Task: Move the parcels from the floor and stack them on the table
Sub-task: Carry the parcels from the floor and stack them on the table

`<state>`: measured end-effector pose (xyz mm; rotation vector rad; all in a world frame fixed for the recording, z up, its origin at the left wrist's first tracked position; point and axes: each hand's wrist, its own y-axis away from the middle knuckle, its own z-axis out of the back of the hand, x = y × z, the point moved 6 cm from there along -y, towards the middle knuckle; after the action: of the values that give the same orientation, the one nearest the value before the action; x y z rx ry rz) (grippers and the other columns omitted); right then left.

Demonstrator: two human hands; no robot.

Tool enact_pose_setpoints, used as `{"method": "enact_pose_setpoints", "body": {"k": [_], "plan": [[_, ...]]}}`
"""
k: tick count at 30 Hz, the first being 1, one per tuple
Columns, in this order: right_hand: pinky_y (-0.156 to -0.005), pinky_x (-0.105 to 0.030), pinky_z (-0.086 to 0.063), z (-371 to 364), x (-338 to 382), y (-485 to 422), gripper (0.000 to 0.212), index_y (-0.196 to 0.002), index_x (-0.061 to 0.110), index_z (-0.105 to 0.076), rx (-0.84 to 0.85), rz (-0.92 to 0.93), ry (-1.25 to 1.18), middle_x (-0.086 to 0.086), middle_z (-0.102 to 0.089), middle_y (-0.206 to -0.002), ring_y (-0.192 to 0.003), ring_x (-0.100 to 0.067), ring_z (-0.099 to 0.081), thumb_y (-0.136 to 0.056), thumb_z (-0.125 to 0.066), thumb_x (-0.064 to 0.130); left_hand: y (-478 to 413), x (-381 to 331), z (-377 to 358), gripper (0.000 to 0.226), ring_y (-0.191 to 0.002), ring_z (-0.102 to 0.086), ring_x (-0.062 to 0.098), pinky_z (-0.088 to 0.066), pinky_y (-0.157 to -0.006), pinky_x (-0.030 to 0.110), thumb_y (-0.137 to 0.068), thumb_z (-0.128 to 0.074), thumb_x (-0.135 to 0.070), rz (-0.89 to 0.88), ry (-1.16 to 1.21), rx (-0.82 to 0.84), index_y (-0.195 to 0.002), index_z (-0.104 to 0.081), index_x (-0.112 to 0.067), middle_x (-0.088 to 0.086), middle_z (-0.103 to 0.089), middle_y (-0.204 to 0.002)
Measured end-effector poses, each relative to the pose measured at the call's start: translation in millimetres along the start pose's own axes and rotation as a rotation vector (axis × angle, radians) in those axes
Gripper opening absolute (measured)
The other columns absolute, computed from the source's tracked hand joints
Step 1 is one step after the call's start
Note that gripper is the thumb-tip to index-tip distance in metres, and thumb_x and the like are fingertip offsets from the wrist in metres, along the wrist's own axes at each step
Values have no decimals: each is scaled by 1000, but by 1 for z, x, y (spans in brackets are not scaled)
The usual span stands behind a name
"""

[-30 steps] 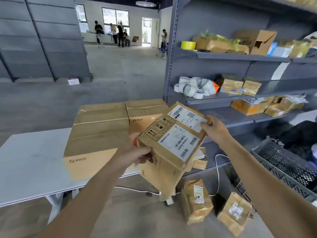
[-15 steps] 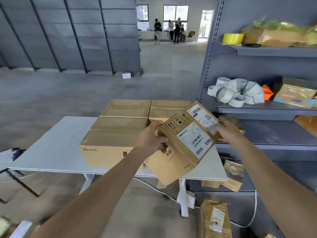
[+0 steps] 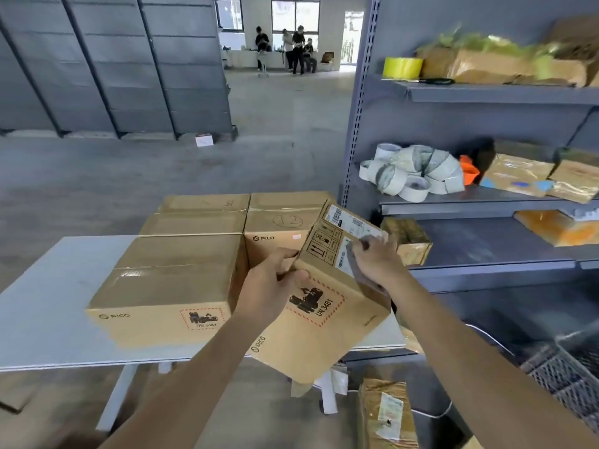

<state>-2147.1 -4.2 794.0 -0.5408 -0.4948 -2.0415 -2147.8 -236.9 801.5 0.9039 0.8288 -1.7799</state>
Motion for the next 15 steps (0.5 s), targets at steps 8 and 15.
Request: {"method": "enact_pose_setpoints", "body": {"k": [8, 15], "plan": [[-76, -35, -47, 14, 48, 21, 76, -116, 19, -60, 156, 61, -10, -3, -64, -101, -92, -21, -61, -81, -30, 80, -14, -30, -32, 32, -75, -61, -5, -42, -63, 11, -83, -68, -31, -129, 27, -6, -106, -57, -50, -20, -69, -77], [-53, -22, -44, 34, 34, 5, 29, -77, 15, -58, 188, -58, -167, 0, -63, -61, -53, -18, -62, -79, -44, 41, -32, -3, -35, 15, -84, -61, 5, -41, -64, 17, -94, -51, -31, -6, 66, -4, -95, -66, -31, -3, -66, -92]]}}
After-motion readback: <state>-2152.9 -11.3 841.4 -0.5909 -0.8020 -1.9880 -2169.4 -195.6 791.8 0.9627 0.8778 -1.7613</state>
